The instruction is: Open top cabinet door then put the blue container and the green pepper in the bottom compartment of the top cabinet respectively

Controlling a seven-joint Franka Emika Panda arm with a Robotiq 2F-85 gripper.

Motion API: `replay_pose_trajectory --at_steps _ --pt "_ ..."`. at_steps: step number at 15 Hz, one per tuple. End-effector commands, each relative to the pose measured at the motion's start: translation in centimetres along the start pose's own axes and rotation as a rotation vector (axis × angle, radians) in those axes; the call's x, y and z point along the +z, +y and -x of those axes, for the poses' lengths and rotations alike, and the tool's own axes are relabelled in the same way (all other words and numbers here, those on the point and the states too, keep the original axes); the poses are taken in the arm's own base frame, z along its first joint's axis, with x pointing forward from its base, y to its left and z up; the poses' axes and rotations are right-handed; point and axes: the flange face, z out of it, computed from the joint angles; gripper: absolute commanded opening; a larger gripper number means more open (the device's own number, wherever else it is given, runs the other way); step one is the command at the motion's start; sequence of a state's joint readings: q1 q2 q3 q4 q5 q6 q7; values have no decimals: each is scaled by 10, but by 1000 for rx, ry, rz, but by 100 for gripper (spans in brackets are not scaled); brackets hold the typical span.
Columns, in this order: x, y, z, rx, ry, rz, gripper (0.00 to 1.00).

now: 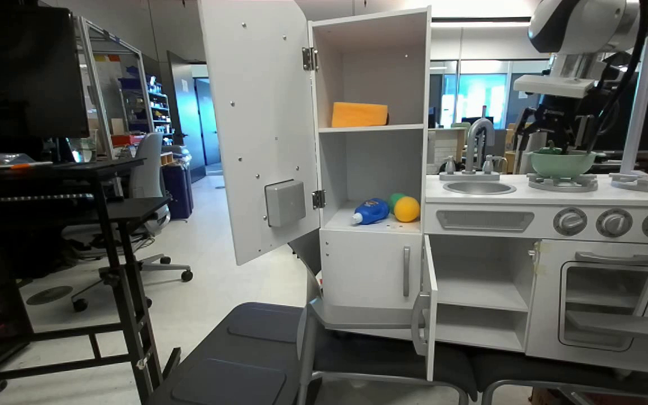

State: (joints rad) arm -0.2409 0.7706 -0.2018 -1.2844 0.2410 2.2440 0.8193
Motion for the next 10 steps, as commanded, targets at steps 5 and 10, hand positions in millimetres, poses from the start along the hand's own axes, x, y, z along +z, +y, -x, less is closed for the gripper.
replay_pose_trajectory --at_steps 5,10 --pt "-4 -8 -5 13 -50 42 100" --pt "-9 -1 -12 28 -64 64 100"
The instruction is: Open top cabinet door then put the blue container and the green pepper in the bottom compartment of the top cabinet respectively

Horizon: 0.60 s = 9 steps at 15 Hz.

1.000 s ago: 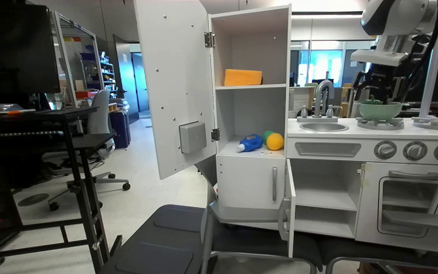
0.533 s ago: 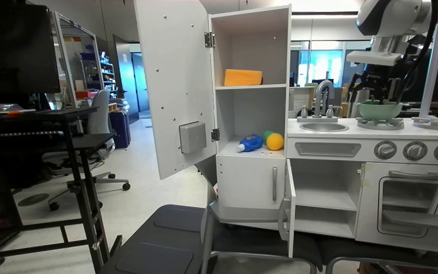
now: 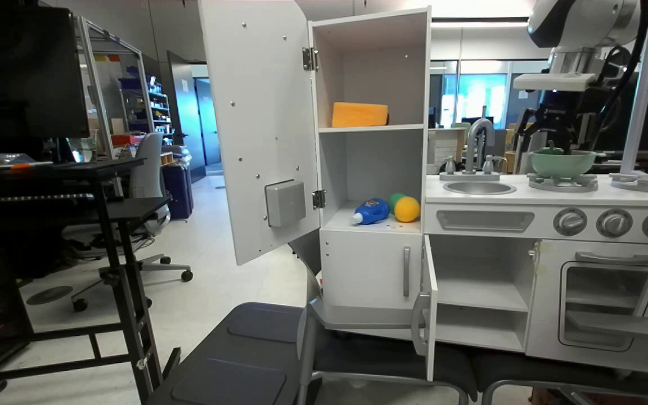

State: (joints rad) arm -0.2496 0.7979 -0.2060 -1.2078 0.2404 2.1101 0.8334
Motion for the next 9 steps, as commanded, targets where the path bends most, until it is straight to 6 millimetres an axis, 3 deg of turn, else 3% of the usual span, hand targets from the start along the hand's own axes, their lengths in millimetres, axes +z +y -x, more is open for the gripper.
replay_pose_trajectory --at_steps 1,9 --pt "-10 2 -10 22 -7 1 100" --pt "-10 16 -19 28 -3 10 100"
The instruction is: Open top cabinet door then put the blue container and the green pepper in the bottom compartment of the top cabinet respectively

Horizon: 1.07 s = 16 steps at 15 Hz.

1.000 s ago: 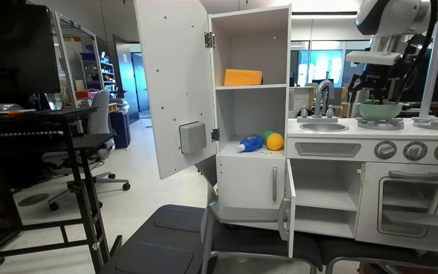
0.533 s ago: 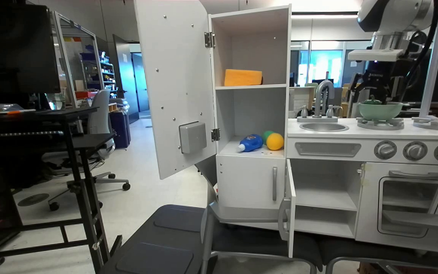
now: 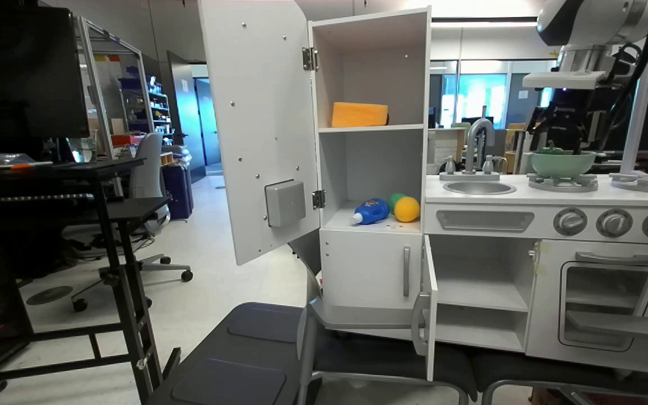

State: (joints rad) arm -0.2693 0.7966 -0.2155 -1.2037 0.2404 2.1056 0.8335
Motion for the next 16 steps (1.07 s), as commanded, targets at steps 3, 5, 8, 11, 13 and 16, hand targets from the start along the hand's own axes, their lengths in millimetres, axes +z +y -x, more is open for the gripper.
replay_pose_trajectory --at_steps 3,5,8,11,13,16 --pt "-3 7 -2 -1 -18 17 100" --pt "-2 9 0 -9 -23 25 100" --pt "-4 10 3 -15 -28 34 100" --pt "-8 13 5 -17 -25 30 100" --pt "-13 15 9 -18 -26 34 100" --pt "-10 22 10 -19 -36 48 100"
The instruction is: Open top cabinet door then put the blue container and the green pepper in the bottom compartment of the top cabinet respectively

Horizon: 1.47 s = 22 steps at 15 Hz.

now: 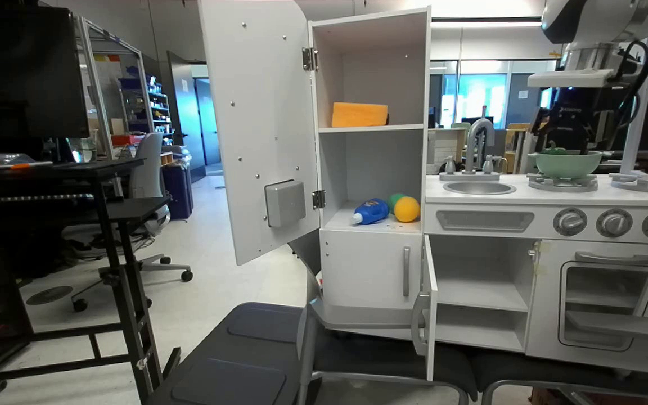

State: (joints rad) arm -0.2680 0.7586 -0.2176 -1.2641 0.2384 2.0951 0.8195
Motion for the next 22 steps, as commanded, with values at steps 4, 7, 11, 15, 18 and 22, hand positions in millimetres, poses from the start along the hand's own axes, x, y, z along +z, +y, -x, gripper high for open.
replay_pose_trajectory --at_steps 4,7,11,15,18,22 --pt "-10 18 5 -12 -20 27 100" --pt "-11 23 4 -4 -18 33 100" --pt "-19 31 2 22 -6 29 100" --pt "-25 34 1 30 -4 34 100" --pt "-25 34 3 29 -4 37 100" --pt "-14 28 5 20 -9 46 100"
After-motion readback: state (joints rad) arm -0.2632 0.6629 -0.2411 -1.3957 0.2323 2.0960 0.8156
